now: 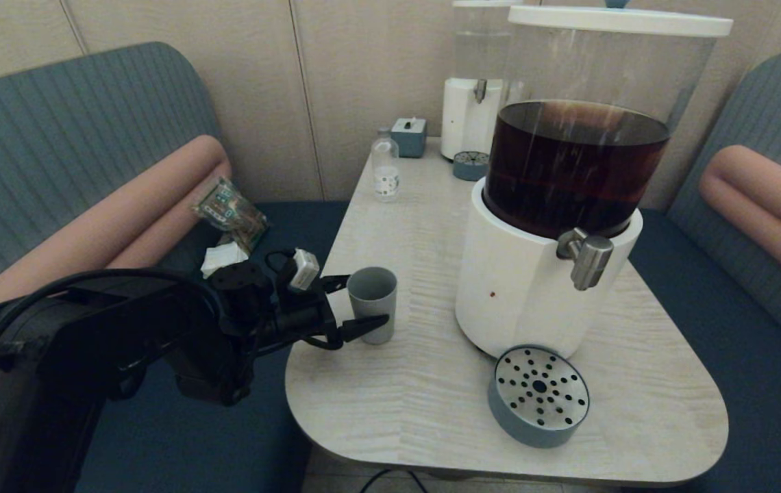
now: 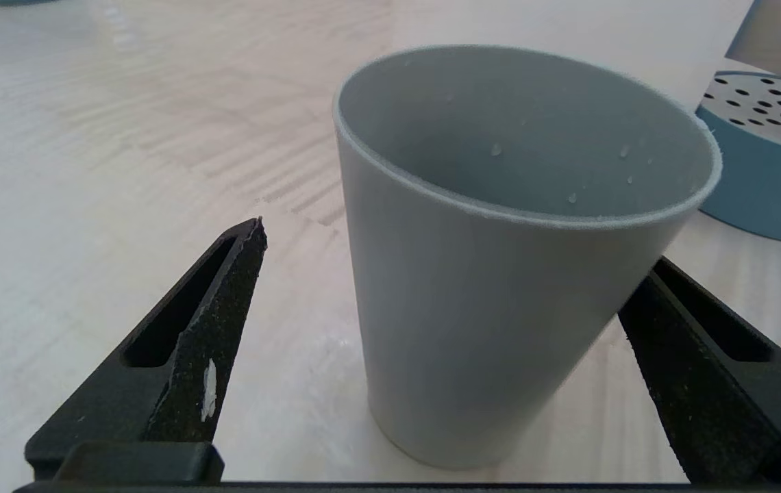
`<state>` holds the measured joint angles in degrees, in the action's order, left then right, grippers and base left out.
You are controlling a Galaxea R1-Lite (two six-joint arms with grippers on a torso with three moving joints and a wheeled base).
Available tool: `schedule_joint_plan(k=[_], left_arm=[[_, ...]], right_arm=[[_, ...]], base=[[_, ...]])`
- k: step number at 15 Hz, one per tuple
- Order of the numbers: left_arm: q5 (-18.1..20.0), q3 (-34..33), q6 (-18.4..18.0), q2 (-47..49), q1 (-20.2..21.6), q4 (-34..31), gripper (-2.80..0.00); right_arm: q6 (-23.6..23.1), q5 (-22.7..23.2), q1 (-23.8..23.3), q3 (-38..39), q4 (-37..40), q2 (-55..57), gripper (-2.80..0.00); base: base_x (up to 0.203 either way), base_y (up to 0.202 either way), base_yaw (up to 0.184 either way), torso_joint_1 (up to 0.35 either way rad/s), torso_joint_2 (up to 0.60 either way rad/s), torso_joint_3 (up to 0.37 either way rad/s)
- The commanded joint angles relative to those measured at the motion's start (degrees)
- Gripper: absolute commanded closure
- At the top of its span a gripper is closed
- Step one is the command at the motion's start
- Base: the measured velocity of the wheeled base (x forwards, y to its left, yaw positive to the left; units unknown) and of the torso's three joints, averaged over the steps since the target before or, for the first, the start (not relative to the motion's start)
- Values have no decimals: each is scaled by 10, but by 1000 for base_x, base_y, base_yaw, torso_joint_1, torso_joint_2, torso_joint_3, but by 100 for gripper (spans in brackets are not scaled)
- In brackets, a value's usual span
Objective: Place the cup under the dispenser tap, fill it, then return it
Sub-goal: Pick up the cup
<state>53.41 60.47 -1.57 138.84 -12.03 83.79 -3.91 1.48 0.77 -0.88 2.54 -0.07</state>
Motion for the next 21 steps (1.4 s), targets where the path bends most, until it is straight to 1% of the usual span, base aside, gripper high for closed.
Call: schedule_joint_plan(k=[1, 8, 13, 18, 19, 21], left_arm=[[3, 10, 0, 9, 0, 4, -280], [1, 68, 8, 39, -4, 6, -280], [-2, 70, 13, 40, -18, 9, -280], [-7, 67, 15, 39, -18, 14, -280], [-9, 65, 17, 40, -18, 19, 0], [-12, 63, 22, 39, -18, 22, 0]], right_arm=[[0, 0, 0, 0, 0, -2, 0], [0, 0, 0, 0, 0, -2, 0], [0, 0, 0, 0, 0, -2, 0], [0, 0, 0, 0, 0, -2, 0], [0, 0, 0, 0, 0, -2, 0], [0, 0, 0, 0, 0, -2, 0]], base=[[0, 0, 0, 0, 0, 0], [0, 0, 0, 0, 0, 0], [0, 0, 0, 0, 0, 0], [0, 0, 0, 0, 0, 0], [0, 0, 0, 0, 0, 0], [0, 0, 0, 0, 0, 0]])
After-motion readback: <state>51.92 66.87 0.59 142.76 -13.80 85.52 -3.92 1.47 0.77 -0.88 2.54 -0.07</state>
